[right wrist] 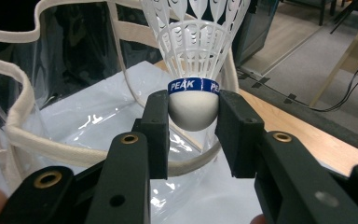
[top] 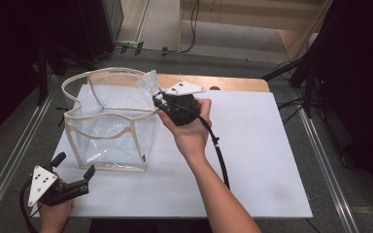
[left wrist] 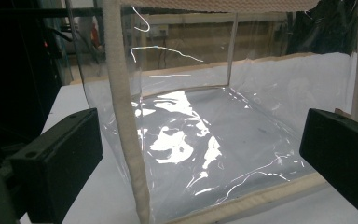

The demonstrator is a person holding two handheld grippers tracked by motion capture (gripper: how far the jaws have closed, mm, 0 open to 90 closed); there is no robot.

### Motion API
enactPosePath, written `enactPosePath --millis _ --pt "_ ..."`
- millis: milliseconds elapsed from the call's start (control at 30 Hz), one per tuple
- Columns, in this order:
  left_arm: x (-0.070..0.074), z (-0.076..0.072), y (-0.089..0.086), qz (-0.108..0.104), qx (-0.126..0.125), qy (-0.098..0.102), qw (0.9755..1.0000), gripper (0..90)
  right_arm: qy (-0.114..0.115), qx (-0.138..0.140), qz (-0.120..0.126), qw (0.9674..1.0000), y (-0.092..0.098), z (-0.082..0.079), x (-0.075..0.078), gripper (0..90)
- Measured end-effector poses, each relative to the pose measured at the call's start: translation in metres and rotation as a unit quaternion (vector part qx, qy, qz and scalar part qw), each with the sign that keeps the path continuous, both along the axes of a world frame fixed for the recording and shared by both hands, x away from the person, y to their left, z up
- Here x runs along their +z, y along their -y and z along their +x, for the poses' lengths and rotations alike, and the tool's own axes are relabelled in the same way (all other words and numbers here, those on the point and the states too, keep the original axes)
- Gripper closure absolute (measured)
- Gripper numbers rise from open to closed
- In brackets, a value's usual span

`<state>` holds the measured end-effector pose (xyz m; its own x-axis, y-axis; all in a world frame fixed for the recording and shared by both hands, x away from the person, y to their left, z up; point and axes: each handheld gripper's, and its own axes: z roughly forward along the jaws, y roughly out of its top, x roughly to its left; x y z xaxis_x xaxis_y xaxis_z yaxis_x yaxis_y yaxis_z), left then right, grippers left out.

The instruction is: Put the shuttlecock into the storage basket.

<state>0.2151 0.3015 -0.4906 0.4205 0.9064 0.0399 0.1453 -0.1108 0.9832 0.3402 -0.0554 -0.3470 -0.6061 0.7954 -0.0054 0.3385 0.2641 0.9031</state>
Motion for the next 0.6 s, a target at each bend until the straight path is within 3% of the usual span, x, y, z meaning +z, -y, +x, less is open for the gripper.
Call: enactPosePath --millis 200,300,600 --pt "0.000 0.000 0.000 0.000 0.000 0.000 1.0000 0.0 -0.013 0.004 0.014 0.9998 0.002 0.000 -0.001 62.7" --pt "0.000 0.000 0.000 0.001 -0.001 0.000 1.0000 0.0 -0.021 0.003 0.028 0.9994 0.005 -0.001 -0.001 45.9" --pt "0.000 0.000 0.000 0.001 0.000 0.000 1.0000 0.0 -0.025 -0.005 0.030 0.9992 0.018 -0.002 0.002 23.6"
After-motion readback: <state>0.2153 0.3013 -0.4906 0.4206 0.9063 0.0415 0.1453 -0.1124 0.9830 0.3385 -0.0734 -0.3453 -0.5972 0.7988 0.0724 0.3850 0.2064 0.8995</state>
